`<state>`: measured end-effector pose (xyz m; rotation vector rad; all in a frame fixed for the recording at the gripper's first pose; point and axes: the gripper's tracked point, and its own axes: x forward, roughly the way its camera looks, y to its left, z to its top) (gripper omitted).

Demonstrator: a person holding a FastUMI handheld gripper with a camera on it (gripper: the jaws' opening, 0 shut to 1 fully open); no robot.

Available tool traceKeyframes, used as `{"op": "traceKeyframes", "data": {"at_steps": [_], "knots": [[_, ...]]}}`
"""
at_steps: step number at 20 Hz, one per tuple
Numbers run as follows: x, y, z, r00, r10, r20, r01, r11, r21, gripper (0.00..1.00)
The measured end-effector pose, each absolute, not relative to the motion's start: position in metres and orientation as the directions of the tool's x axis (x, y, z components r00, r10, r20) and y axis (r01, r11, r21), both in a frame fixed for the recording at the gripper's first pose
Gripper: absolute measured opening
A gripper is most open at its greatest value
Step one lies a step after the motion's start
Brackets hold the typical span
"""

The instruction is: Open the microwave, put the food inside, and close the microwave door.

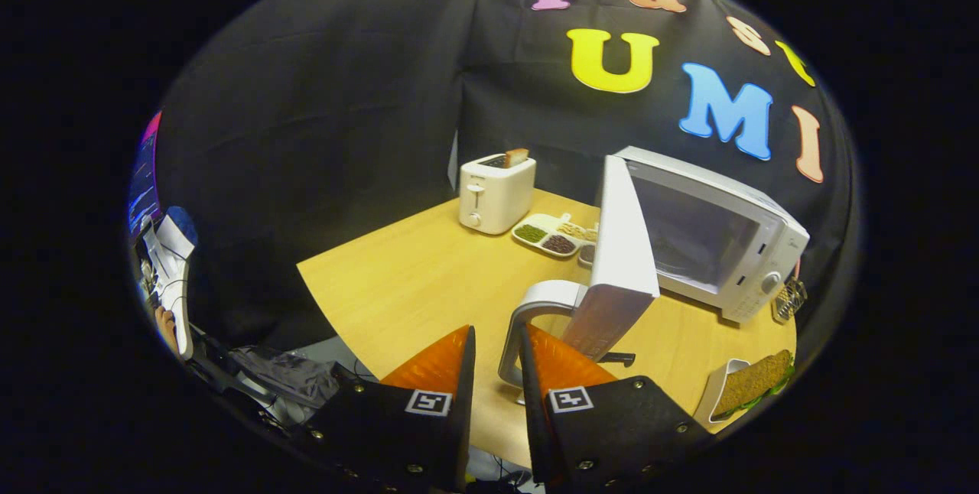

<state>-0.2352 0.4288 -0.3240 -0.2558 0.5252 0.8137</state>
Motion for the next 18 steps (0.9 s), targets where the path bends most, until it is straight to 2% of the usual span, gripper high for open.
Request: {"op": "traceKeyframes", "data": {"at_steps": [2,4,8,10,11,13,14,18], "knots": [[-0.241,0.456,-0.323,0.526,0.676,-0.516,-0.793,0.609,-0.01,0.27],[-0.246,0.483,-0.322,0.494,0.708,-0.505,-0.828,0.561,-0.024,0.27],[-0.256,0.513,-0.321,0.372,0.784,-0.498,-0.886,0.46,0.063,0.32],[-0.272,0.512,-0.309,0.293,0.822,-0.488,-0.908,0.4,0.127,0.39],[-0.281,0.508,-0.298,0.259,0.841,-0.475,-0.92,0.365,0.145,0.48],[-0.28,0.487,-0.273,0.251,0.86,-0.444,-0.93,0.341,0.136,0.9],[-0.273,0.47,-0.263,0.271,0.859,-0.435,-0.923,0.36,0.136,0.97],[-0.22,0.385,-0.226,0.414,0.808,-0.42,-0.813,0.536,0.229,0.97]]}}
